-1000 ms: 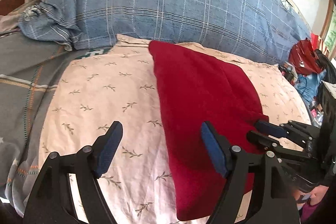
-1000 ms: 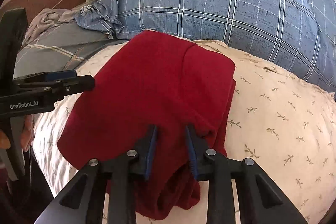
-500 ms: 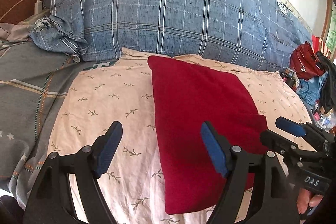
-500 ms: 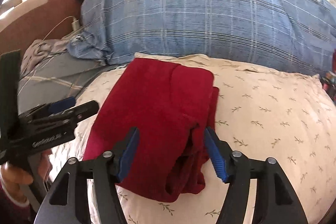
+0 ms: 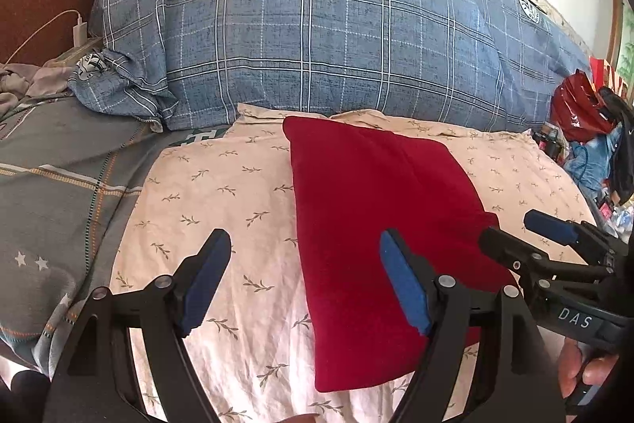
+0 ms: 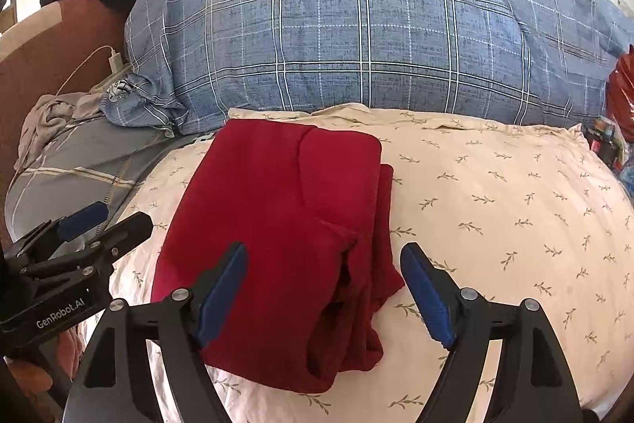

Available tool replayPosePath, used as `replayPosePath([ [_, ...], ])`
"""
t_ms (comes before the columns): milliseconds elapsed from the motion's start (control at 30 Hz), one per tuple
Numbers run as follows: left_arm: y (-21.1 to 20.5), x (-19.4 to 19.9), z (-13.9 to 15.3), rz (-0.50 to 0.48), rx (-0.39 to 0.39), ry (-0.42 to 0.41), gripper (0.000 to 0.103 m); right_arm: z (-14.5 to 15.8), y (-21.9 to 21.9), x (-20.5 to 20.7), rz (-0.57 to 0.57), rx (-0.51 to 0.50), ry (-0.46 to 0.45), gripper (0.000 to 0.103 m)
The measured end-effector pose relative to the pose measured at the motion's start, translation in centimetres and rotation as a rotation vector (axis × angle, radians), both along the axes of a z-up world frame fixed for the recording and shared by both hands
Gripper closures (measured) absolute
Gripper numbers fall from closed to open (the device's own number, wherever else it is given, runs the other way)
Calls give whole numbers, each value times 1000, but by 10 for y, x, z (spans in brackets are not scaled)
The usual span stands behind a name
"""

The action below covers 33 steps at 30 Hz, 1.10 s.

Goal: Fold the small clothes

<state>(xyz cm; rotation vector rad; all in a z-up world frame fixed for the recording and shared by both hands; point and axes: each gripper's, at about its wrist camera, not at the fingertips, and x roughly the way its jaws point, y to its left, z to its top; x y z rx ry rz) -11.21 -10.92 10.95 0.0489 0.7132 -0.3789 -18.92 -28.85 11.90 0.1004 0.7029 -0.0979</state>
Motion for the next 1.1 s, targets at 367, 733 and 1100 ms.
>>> replayPosePath([
  [367,0,0,0,11,-6,-13,25,-2,0,5,-1,-9,3,15],
  [733,4,4,-3,12,-8,-12,25,-4,1,11,-4,3,13,15],
  [1100,4,7,-6,13,-14,4,25,-7,6,14,-1,4,25,15],
])
